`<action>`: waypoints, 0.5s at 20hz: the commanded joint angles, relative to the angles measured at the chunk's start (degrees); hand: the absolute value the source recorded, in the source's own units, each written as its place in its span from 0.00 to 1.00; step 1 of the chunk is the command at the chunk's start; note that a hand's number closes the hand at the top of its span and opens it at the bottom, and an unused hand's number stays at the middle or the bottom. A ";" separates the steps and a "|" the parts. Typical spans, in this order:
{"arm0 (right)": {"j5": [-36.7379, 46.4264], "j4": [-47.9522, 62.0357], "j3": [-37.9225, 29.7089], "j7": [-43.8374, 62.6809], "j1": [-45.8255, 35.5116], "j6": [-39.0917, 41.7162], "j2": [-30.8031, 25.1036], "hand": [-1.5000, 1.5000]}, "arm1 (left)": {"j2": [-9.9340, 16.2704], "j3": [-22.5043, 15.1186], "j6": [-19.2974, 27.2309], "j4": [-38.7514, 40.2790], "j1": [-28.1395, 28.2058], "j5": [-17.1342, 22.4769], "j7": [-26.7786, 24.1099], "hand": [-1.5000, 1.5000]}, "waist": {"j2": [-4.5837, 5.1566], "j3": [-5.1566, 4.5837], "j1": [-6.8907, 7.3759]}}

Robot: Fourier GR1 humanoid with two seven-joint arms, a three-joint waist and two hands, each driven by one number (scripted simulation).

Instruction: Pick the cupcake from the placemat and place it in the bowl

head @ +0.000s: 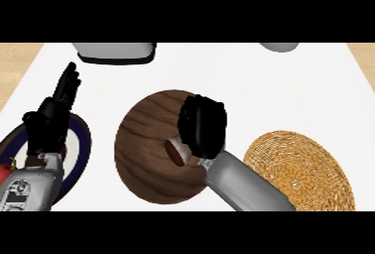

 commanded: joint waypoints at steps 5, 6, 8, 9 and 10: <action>-22.29 14.43 -6.51 -10.99 -4.90 -9.24 0.31 0.00 | -0.76 -0.89 -0.05 -0.66 -0.72 -1.05 0.36 0.50 | 0.55 0.09 1.57; -25.24 16.02 -9.23 -16.84 -5.84 -10.02 0.31 0.00 | -1.39 -0.91 0.84 2.40 -1.70 -1.91 -2.36 0.50 | 0.97 0.10 1.47; -31.37 16.31 -7.34 -20.10 -5.90 -12.03 0.31 0.00 | -1.08 -1.40 -0.48 0.45 -2.54 -1.21 0.05 0.50 | 0.86 0.14 2.21; -33.77 16.27 -8.62 -26.22 -4.61 -12.15 0.31 0.00 | -0.11 0.01 -1.41 -0.06 -1.05 0.16 0.38 0.50 | 0.78 0.14 1.94; -35.88 16.09 -7.43 -26.66 -4.66 -14.94 0.31 0.00 | -0.26 0.53 -1.38 1.78 -2.93 0.38 -0.10 0.50 | 0.81 0.13 1.86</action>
